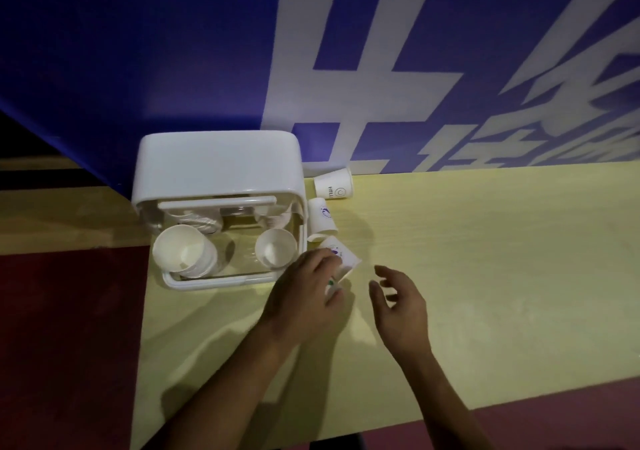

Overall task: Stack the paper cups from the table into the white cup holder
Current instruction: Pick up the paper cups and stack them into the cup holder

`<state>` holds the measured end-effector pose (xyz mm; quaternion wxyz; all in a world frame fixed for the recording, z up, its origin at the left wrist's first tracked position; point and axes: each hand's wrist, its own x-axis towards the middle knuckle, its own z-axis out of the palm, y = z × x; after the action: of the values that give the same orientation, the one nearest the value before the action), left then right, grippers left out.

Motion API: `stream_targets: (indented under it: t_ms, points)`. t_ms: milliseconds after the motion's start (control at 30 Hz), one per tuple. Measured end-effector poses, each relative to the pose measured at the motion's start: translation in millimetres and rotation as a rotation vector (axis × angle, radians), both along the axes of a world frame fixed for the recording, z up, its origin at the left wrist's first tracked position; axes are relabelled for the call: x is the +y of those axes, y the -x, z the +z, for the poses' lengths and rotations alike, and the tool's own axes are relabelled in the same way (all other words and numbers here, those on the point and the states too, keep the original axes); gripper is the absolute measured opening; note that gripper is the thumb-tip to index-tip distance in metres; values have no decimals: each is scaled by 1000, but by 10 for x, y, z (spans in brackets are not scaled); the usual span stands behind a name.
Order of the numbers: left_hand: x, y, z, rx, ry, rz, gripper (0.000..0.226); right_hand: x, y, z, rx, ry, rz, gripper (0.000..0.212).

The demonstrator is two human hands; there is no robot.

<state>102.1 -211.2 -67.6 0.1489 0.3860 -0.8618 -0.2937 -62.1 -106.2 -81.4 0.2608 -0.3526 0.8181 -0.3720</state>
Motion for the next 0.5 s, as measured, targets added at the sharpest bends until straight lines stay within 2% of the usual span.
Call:
stream_targets:
  t_ms: [100, 200, 267, 400, 500]
  points:
    - [-213, 515, -111, -290, 44, -210, 53, 281, 196, 36, -41, -38, -46, 24]
    - [-484, 804, -266, -598, 238, -405, 48, 497, 339, 34, -82, -53, -88, 22]
    - [-576, 913, -340, -746, 294, -524, 46, 626, 449, 21, -94, -60, -125, 21]
    - [-632, 1028, -473, -849, 352, -656, 39, 783, 630, -31, -105, -80, -160, 19]
    - [-641, 1079, -428, -733, 264, -610, 44, 757, 741, -100, -97, -86, -120, 20]
